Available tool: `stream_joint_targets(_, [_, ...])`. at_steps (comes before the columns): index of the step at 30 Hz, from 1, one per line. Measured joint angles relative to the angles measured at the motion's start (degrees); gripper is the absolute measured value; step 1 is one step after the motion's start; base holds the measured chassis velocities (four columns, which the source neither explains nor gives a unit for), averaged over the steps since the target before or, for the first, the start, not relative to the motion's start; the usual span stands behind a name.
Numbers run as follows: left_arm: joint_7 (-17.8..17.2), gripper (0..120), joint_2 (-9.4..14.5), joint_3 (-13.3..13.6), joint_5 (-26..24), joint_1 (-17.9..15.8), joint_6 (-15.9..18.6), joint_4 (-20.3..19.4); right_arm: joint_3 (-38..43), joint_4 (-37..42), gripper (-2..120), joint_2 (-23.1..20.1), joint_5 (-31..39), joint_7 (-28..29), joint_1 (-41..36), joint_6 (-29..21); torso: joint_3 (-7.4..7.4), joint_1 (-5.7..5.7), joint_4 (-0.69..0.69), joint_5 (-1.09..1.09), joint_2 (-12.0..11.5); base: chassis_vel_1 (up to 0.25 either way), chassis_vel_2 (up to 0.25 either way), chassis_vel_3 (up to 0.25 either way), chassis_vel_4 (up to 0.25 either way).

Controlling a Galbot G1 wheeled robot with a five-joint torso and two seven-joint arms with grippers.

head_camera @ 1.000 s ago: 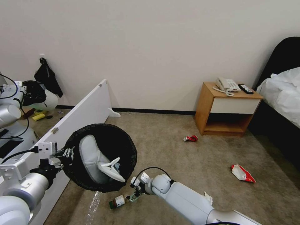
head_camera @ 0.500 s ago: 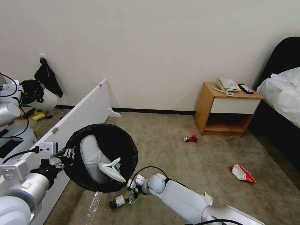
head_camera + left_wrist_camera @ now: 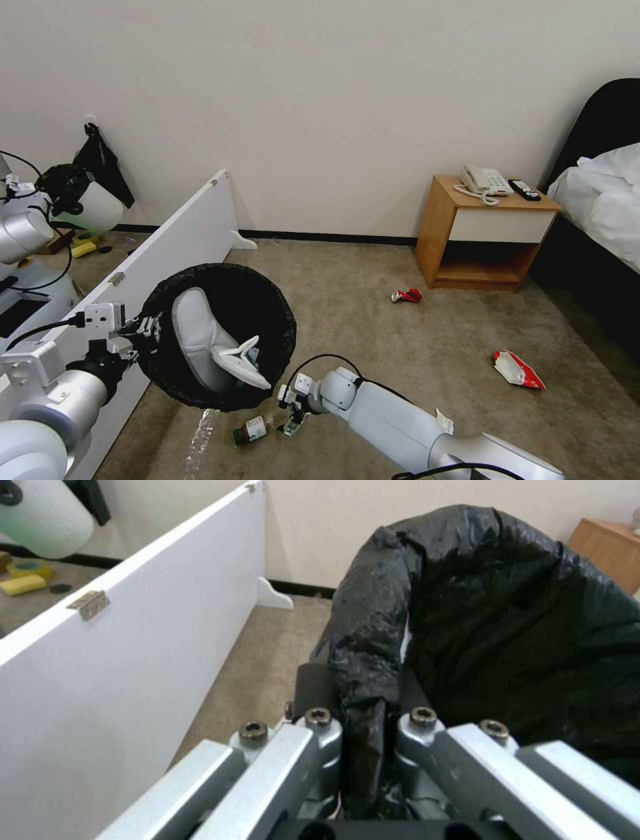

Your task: Pick up the trash bin, then pick up the garbage from the floor and place it into the trash bin.

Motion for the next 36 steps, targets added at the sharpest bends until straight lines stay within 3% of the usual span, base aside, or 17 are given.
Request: stream_joint_targets(36, [0.00,4,-0.26,-0.61,-0.12,0.58,-0.02,-0.73,1.87,-3.66,98,2.27,-0.38,-0.76,0.32,2.54,0.00,0.00,0.00,0.00,0.00,0.000,0.000,0.000,0.000])
